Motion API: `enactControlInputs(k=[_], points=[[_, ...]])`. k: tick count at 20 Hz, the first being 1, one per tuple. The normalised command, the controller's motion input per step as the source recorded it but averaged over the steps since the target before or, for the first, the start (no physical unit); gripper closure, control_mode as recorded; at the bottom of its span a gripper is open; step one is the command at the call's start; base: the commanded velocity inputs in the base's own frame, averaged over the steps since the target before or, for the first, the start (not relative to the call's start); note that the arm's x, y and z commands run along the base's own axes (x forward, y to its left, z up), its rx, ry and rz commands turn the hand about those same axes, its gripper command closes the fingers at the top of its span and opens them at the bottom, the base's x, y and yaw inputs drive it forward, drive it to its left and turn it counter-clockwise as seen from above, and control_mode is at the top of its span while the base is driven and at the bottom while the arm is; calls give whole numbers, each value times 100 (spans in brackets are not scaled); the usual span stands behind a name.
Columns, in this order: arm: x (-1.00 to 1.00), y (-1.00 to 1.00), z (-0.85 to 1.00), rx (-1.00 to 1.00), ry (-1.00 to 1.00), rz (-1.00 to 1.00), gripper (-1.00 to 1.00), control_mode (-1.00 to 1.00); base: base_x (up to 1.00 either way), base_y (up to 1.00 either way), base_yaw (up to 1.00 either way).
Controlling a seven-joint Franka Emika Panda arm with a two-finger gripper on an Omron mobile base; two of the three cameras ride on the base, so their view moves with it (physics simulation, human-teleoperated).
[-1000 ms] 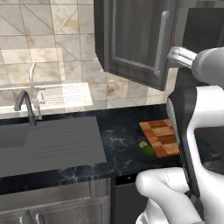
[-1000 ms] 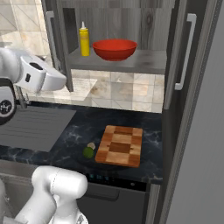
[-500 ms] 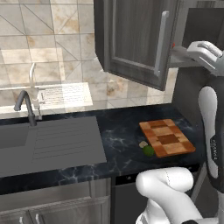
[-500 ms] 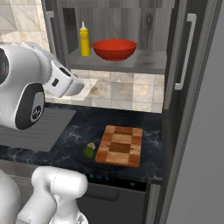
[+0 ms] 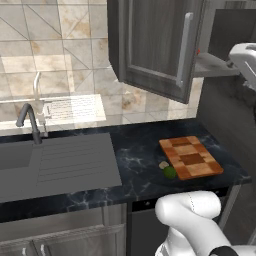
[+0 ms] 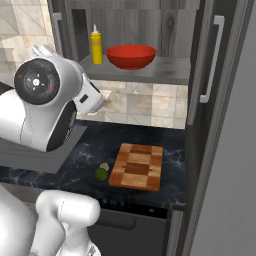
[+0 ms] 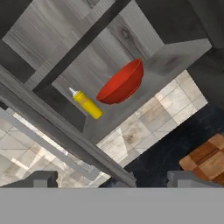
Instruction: Open the cabinet. Place the bowl and condiment on the counter. Then place the lime and garlic on the cutting board.
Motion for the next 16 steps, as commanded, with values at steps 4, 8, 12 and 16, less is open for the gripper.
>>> enactControlInputs(k=[4,8,12,16], points=[[12,0,0,11,0,8,-100,-100,0,0,0],[26,0,0,11,0,5,-100,-100,0,0,0],[31,0,-2,9,0,3,-100,-100,0,0,0],[32,6,-11,2,0,0,-100,-100,0,0,0]])
